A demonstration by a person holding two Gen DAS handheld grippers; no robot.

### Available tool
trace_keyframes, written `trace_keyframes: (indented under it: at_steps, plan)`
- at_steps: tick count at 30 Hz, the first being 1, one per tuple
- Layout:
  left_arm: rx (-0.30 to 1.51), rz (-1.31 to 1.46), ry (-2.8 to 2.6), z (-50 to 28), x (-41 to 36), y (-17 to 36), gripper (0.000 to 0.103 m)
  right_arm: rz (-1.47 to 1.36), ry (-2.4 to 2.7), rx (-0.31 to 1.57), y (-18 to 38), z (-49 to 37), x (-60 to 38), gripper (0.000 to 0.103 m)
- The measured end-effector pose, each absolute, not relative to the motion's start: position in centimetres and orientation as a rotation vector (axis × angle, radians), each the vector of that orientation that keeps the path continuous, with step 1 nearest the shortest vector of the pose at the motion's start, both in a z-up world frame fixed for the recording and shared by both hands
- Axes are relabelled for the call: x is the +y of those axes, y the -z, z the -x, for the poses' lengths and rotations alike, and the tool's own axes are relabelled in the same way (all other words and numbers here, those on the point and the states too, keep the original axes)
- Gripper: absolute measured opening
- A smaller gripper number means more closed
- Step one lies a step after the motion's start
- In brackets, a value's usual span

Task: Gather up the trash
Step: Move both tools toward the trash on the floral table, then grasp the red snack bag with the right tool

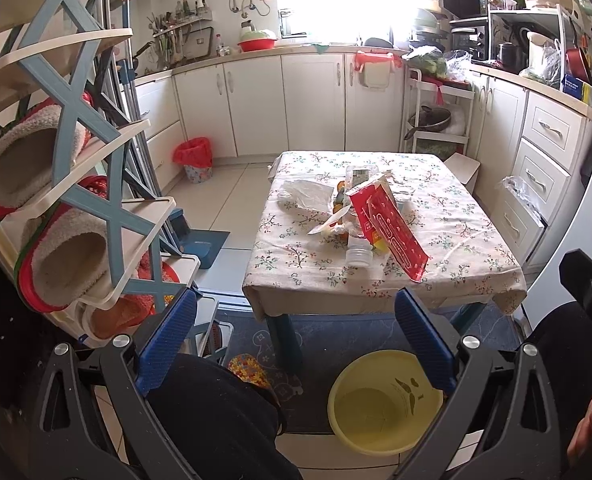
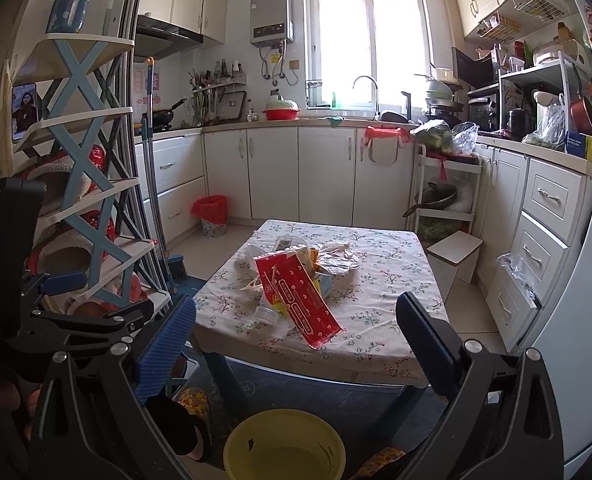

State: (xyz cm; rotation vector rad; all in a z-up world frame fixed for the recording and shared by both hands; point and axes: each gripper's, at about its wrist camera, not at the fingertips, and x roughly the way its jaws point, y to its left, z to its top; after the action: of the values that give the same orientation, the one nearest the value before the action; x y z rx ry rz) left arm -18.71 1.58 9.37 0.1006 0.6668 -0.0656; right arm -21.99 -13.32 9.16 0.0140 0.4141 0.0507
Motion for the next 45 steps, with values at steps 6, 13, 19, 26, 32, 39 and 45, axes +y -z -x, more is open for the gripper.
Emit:
trace_keyframes:
  at_steps: [6, 13, 19, 26, 32, 39, 45]
  plan:
    - [0.679, -0.101, 0.065, 18.3, 1.5, -9.0, 0.095, -0.012, -0.055, 0.414, -9.2, 21.5, -13.2, 0.096]
    - [0.69, -0.103, 0.061, 17.5, 1.4, -8.6, 0.095, -0.007, -0.069, 0.426, -8.7, 20.3, -12.9, 0.096]
    - [0.705, -0.1, 0.056, 15.8, 1.6, -8.1, 0.095, 0.008, -0.083, 0.44, -7.9, 18.2, -12.8, 0.096]
    - [0.734, -0.08, 0.044, 12.8, 2.3, -7.0, 0.095, 0.013, -0.094, 0.493, -5.9, 13.7, -13.4, 0.096]
    - [0.769, -0.063, 0.039, 9.8, 2.6, -5.4, 0.095, 0.074, -0.115, 0.601, -2.5, 8.2, -13.5, 0.096]
    - [0.802, -0.064, 0.032, 7.1, 2.6, -3.5, 0.095, 0.171, -0.149, 0.753, 2.4, 1.9, -12.4, 0.096]
    - [0.826, -0.064, 0.027, 6.3, 2.7, -2.2, 0.095, 0.144, -0.209, 0.903, 5.1, -2.0, -14.1, 0.095]
